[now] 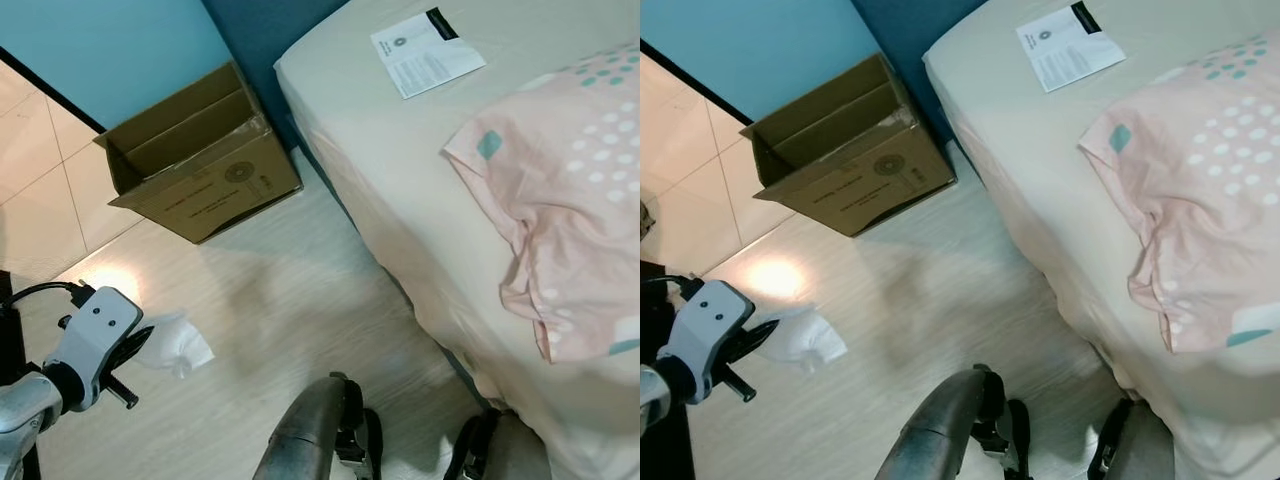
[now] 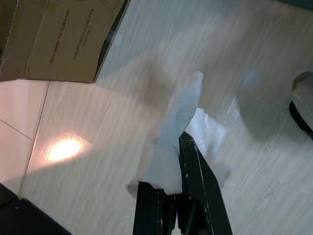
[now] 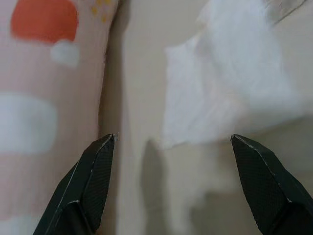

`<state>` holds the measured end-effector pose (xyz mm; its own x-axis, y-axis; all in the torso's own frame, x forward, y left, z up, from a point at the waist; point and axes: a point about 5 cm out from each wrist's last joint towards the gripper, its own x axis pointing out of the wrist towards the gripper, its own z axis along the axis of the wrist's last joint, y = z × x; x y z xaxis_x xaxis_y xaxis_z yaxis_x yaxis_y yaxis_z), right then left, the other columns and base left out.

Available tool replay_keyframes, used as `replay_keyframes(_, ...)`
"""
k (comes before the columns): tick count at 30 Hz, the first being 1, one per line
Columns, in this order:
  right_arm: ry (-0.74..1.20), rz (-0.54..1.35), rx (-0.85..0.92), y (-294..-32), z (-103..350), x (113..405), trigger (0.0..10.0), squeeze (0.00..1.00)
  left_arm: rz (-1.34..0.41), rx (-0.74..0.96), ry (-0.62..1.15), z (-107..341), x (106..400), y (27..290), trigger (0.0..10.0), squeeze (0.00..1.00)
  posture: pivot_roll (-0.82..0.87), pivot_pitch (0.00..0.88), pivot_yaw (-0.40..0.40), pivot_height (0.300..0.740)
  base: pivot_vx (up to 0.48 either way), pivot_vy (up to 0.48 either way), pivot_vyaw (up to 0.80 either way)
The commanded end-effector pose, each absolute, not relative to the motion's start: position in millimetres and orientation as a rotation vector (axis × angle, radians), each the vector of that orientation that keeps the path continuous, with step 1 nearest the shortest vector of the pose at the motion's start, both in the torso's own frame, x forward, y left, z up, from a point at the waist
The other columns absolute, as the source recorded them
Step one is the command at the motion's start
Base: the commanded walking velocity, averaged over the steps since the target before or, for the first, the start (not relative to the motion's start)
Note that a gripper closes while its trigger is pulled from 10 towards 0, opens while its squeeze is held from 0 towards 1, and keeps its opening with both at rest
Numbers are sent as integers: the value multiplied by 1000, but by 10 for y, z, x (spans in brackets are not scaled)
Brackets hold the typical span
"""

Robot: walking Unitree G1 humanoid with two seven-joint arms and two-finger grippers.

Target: Clean up the room

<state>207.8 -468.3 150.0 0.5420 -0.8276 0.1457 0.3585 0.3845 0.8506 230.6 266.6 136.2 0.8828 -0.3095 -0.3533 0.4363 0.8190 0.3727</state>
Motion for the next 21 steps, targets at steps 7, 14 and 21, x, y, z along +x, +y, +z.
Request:
replay_keyframes(7,-520,-610,821,-4224,1259,2465,10000,0,-304,370,273,1092,2531,2576,10000,0,233,442,371,645,0,0,0)
replay_keyframes(14,-390,-475,798,-3763,1131,2837,10000,0,-149,197,242,907,2826,2509,10000,0,85,289,219,660,0,0,0)
replay_keyframes(21,-112,-243,750,-2953,745,3128,10000,0,-32,-26,299,502,3029,2204,10000,0,-24,192,126,685,0,0,0)
